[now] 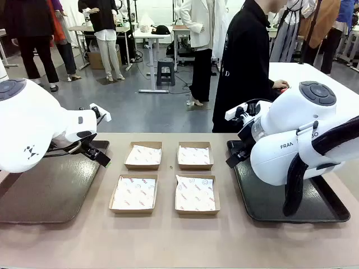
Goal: Individually package the donuts and arrange them on the tray.
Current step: Pick up one Paper togo box.
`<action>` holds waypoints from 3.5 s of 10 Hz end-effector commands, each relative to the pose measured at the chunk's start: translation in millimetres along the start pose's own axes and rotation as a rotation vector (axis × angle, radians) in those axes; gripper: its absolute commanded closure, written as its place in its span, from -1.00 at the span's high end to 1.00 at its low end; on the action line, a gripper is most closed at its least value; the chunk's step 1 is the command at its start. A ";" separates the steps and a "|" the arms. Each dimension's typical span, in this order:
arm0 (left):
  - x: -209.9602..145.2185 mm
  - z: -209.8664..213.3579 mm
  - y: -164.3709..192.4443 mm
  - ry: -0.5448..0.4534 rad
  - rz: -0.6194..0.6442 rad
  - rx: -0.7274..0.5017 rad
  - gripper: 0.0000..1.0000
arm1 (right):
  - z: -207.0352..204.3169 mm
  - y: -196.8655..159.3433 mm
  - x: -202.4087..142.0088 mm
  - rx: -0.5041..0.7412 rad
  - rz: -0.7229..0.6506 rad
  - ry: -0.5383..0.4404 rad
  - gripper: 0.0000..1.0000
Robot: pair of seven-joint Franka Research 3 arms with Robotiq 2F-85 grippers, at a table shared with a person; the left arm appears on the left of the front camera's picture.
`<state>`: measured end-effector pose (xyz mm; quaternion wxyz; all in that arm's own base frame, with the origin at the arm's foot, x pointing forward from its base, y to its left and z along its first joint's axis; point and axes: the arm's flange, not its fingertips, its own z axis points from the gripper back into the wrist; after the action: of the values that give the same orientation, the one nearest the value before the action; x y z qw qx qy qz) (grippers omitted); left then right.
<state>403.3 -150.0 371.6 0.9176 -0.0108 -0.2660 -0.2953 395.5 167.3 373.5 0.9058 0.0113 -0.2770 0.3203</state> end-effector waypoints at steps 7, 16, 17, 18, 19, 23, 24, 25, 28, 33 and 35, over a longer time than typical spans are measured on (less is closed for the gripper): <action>0.0 0.0 -0.1 0.000 0.000 0.000 1.00 | 0.0 0.0 0.0 0.000 0.000 0.000 1.00; -28.1 50.9 -10.0 -0.005 -0.072 -0.020 1.00 | 37.5 14.0 -36.1 -0.050 0.043 0.057 1.00; -53.9 82.6 -15.9 -0.003 -0.083 -0.065 1.00 | 58.5 21.8 -66.7 -0.021 0.050 0.102 1.00; -73.6 105.0 -19.4 0.003 -0.108 -0.054 1.00 | 74.8 30.2 -91.6 -0.005 0.054 0.139 1.00; -90.8 121.6 -23.5 0.031 -0.117 -0.054 1.00 | 90.6 40.7 -114.2 -0.008 0.050 0.160 1.00; -144.8 152.1 -52.9 0.101 -0.149 -0.086 1.00 | 135.4 87.6 -187.6 -0.061 0.034 0.187 1.00; -145.6 148.7 -50.3 0.125 -0.143 -0.082 1.00 | 139.4 93.8 -193.3 -0.086 0.024 0.181 1.00; -146.5 144.5 -50.6 0.125 -0.135 -0.026 1.00 | 139.6 90.7 -193.2 -0.128 0.022 0.166 1.00; -20.2 187.6 -18.7 0.135 -0.148 -0.078 1.00 | 156.3 47.6 -8.7 -0.059 0.050 0.215 1.00; -34.6 174.6 21.0 -0.004 0.156 -0.466 1.00 | 134.7 -49.6 -59.0 0.798 -0.484 -0.195 1.00; -57.0 164.7 53.7 -0.090 0.416 -0.704 1.00 | 112.1 -89.7 -95.5 1.016 -0.689 -0.262 1.00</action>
<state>315.2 -55.2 507.2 0.9045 -0.3142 -0.1785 -0.2263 345.7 28.6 472.0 0.8790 0.3734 -0.2145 0.2048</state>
